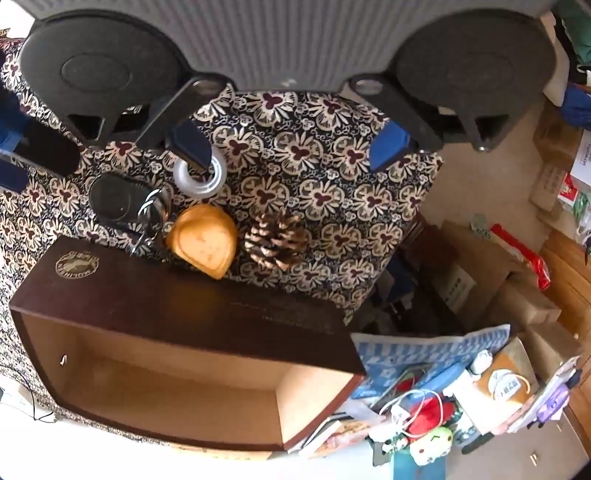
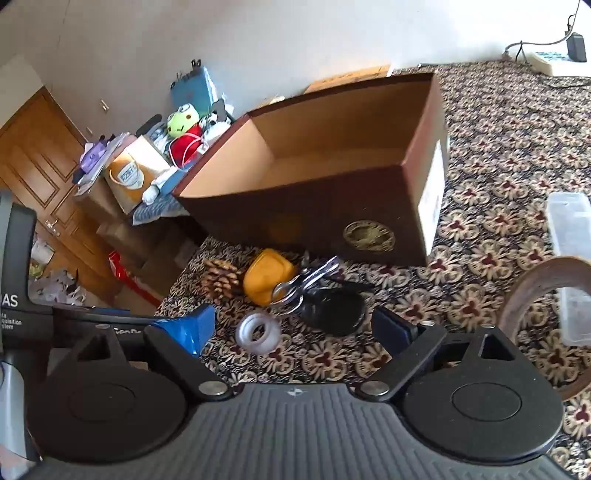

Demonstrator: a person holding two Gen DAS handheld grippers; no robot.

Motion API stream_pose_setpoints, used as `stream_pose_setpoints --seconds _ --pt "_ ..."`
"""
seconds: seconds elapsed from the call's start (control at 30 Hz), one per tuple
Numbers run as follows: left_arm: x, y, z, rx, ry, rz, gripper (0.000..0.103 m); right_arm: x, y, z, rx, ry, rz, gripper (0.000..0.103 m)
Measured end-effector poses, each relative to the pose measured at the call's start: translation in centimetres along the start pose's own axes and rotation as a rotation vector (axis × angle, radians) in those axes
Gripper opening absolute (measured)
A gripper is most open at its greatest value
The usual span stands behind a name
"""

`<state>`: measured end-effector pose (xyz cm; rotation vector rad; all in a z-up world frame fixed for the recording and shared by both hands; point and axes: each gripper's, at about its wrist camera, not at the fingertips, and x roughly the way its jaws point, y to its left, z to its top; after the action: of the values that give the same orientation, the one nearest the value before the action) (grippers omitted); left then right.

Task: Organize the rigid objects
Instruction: 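Move the right tool toward the brown pinecone on the carpet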

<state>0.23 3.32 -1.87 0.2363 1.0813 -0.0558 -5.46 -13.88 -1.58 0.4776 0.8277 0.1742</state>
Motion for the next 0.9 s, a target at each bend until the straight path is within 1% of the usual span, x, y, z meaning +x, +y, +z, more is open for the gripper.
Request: stream_pose_setpoints --seconds 0.13,0.2,0.27,0.33,0.5,0.6,0.7,0.8,0.87,0.9 --pt "0.7 0.6 1.0 0.029 -0.016 -0.015 0.092 1.0 -1.4 1.3 0.148 0.011 0.008 0.079" --pt "1.0 1.1 1.7 0.044 -0.025 -0.035 0.092 1.2 -1.5 1.7 0.2 0.0 -0.002 0.079" --pt "1.2 1.7 2.4 0.054 -0.032 -0.06 0.092 1.5 -1.0 2.2 0.191 -0.02 -0.021 0.079" --pt "1.6 2.4 3.3 0.065 -0.042 -0.077 0.093 2.0 -0.3 2.6 0.177 -0.018 -0.036 0.079" --pt "2.8 3.6 5.0 0.119 -0.052 -0.116 0.093 3.9 0.1 2.9 0.234 0.015 0.006 0.077" --pt "3.5 4.3 5.8 0.156 -0.053 -0.152 0.093 4.4 0.7 3.2 0.224 0.0 -0.024 0.075" --pt "4.2 5.3 6.3 0.192 -0.055 -0.216 0.093 4.5 0.8 3.5 0.236 -0.014 -0.037 0.072" --pt "4.6 6.9 6.4 0.226 -0.064 -0.351 0.093 4.7 0.7 3.6 0.265 -0.01 -0.052 0.069" --pt "4.9 7.6 6.1 0.287 -0.062 -0.45 0.093 4.9 0.7 3.6 0.281 0.003 -0.063 0.067" --pt "4.9 7.8 5.9 0.311 -0.071 -0.475 0.093 5.0 0.7 3.5 0.289 0.008 -0.065 0.066"
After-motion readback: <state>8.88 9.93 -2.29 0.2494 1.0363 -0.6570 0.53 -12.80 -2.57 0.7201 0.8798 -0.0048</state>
